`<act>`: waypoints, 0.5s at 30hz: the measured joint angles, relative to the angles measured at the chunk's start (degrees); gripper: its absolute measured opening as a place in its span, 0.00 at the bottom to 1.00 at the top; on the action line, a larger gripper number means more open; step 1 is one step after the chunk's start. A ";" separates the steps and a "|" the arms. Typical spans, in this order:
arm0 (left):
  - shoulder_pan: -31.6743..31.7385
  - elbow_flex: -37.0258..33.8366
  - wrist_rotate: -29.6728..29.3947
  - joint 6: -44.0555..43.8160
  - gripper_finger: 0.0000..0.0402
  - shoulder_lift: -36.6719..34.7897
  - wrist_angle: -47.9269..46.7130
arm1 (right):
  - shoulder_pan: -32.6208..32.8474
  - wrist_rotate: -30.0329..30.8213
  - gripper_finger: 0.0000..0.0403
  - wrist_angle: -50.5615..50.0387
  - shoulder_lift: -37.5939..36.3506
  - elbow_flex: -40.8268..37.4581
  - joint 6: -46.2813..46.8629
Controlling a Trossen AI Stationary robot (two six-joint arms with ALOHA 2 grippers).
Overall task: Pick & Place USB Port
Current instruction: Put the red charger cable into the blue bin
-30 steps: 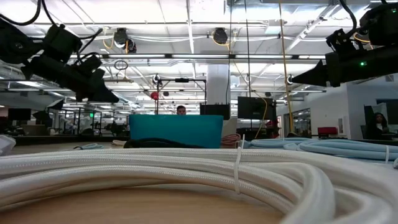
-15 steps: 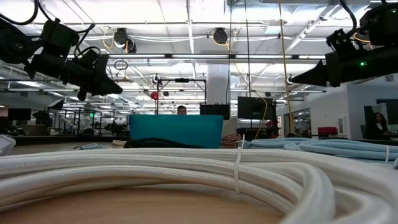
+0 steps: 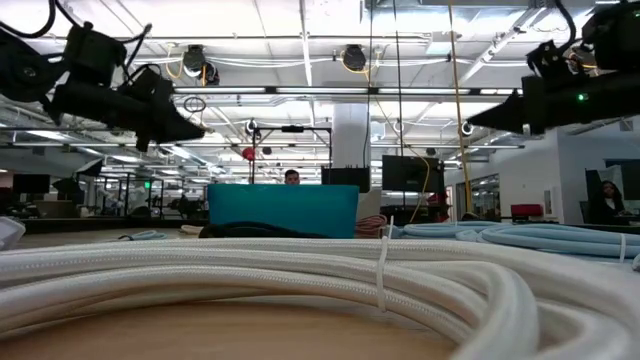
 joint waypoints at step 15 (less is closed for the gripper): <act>-17.97 2.54 -0.22 20.71 0.10 -0.02 9.41 | 0.04 -0.22 0.00 10.50 0.00 0.00 13.07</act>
